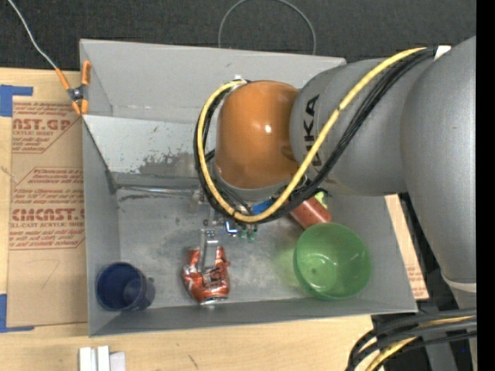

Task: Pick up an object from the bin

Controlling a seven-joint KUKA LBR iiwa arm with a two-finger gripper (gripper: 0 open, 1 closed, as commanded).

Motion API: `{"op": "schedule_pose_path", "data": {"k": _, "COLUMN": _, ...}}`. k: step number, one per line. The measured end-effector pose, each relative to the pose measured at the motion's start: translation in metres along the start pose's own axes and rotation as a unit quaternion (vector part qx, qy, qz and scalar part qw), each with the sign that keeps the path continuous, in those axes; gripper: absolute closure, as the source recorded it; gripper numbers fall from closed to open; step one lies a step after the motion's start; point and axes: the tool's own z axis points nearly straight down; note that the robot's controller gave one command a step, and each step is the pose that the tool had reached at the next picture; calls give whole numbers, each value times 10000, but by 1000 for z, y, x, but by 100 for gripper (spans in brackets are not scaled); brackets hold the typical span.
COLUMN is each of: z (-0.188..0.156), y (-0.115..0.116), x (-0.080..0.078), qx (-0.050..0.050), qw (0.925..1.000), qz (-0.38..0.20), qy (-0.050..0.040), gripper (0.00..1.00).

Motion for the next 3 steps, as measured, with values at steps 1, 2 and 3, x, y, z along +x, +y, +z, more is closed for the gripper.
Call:
{"op": "schedule_pose_path", "data": {"k": 1, "z": -5, "y": -1, "x": -2, "qx": -7, "qw": 10000, "qz": 13, "qy": -38, "gripper": 0}}
{"op": "schedule_pose_path", "data": {"k": 2, "z": 77, "y": -32, "x": 19, "qx": 16, "qw": 9995, "qz": -313, "qy": 61, "gripper": 0}}
{"op": "schedule_pose_path", "data": {"k": 3, "z": 91, "y": -36, "x": 14, "qx": -14, "qw": 9838, "qz": -1791, "qy": -117, "gripper": 100}}
